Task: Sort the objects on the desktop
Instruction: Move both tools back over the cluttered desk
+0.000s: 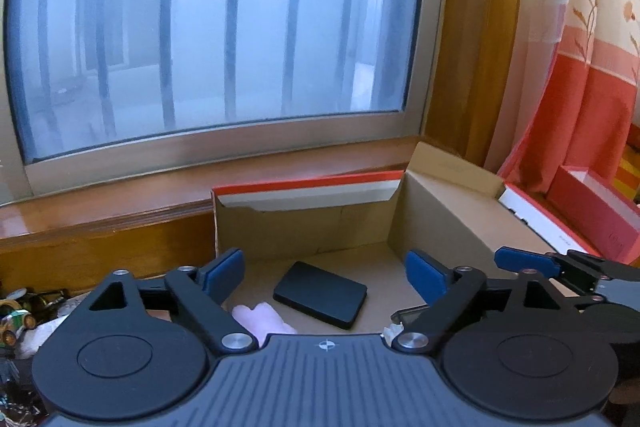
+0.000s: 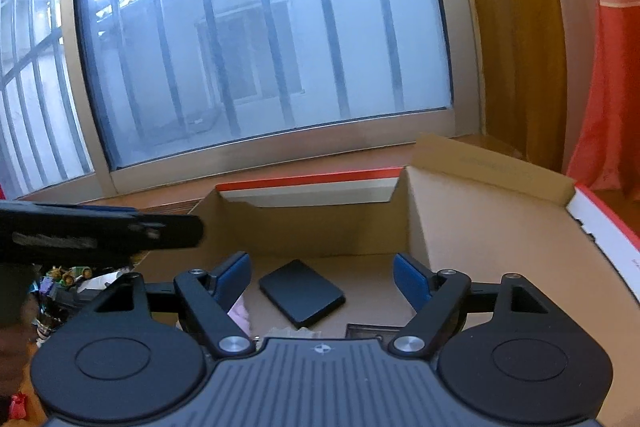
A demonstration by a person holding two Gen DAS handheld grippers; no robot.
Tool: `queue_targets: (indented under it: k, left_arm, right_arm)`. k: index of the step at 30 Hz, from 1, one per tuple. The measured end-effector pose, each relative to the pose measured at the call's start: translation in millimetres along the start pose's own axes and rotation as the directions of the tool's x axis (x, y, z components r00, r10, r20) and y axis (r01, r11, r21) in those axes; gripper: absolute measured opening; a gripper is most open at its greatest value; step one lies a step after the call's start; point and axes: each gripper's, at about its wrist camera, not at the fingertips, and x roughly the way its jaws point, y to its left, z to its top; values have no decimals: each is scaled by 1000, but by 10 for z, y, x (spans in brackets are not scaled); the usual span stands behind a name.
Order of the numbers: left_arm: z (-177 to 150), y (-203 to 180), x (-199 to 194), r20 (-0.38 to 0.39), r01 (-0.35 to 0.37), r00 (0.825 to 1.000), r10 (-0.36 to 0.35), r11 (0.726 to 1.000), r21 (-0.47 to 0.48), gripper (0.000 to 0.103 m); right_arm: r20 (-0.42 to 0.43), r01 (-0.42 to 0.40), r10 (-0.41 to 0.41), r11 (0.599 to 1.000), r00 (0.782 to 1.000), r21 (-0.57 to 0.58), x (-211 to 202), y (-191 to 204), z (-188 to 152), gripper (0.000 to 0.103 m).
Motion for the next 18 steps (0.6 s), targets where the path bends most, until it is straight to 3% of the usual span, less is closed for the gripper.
queue_targets:
  k: [8, 18]
  left_arm:
    - [-31, 81, -273, 17, -51, 999, 51, 998, -26, 99]
    - [-239, 447, -630, 10, -159, 987, 161, 983, -90, 103]
  right_arm:
    - [15, -3, 4, 999, 1000, -32, -26, 65, 10, 88]
    - [26, -33, 34, 998, 999, -55, -140, 302, -15, 91]
